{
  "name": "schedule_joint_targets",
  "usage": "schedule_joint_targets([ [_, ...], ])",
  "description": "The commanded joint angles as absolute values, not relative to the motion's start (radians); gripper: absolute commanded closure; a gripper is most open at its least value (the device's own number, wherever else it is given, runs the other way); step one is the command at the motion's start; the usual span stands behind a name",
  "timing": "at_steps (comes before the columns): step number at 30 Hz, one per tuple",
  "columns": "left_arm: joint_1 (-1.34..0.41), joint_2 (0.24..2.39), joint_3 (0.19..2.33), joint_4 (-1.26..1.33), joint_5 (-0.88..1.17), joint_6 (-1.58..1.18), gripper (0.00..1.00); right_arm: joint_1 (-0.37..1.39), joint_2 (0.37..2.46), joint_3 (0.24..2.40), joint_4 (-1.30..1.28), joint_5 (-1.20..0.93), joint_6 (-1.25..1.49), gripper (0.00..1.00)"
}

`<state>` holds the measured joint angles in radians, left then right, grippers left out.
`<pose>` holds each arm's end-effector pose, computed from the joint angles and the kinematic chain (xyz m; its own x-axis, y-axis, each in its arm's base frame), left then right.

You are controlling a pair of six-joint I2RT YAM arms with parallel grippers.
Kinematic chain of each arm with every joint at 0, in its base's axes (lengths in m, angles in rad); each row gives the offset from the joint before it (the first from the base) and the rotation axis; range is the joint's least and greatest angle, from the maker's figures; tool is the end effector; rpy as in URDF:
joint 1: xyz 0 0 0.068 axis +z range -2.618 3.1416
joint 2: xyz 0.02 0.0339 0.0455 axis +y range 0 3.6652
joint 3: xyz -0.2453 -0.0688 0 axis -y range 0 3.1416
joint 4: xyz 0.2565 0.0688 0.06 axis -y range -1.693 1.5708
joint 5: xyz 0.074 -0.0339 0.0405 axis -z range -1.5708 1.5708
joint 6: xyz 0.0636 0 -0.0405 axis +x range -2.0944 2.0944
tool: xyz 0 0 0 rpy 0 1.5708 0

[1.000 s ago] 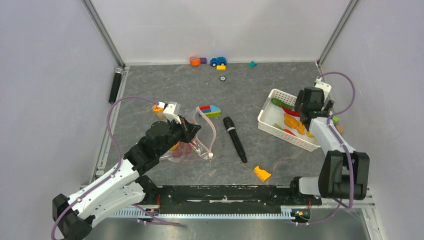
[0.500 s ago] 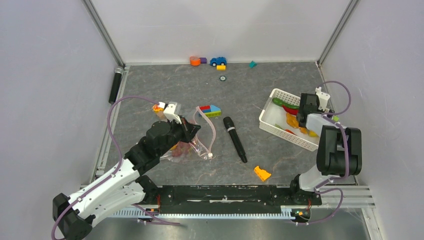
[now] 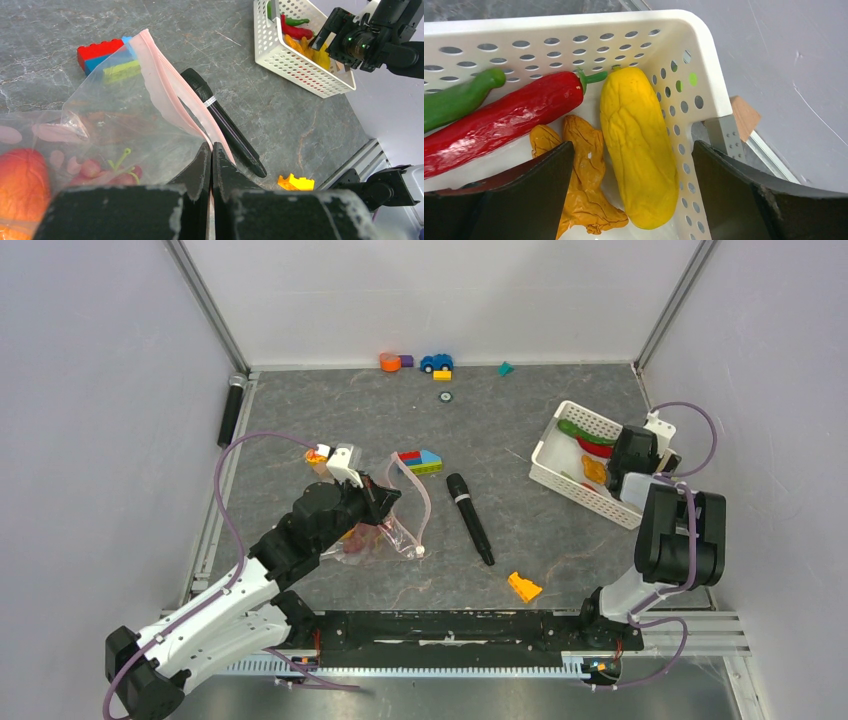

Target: Place the food in the zip-top bag and seal the zipper

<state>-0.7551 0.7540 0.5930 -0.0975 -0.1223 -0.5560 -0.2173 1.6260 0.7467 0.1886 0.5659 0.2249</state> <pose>0.1776 -0.1565 0.2645 -0.4718 -0.2753 -0.8376 0.4066 0.7750 -0.4838 0.3264 -0.1070 0.1178 -0.4758 0.2978 -0.8276 0.7095 0.6860 -0.1611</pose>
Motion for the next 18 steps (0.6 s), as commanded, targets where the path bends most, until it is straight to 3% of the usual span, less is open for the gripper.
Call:
schedule_joint_targets([
  [1, -0.759, 0.758, 0.59, -0.059, -0.131, -0.516, 0.98, -0.216, 1.659, 0.664, 0.218, 0.257, 0.272, 0.12],
  [6, -0.759, 0.76, 0.589, -0.057, -0.131, -0.518, 0.98, -0.215, 1.618, 0.624, 0.27, 0.259, 0.26, 0.28],
  [11, -0.758, 0.757, 0.586, -0.057, -0.135, -0.518, 0.98, -0.216, 1.604, 0.612, 0.282, 0.253, 0.255, 0.55],
  [18, -0.759, 0.758, 0.587, -0.057, -0.134, -0.518, 0.98, -0.214, 1.566, 0.577, 0.364, 0.129, 0.234, 0.8],
])
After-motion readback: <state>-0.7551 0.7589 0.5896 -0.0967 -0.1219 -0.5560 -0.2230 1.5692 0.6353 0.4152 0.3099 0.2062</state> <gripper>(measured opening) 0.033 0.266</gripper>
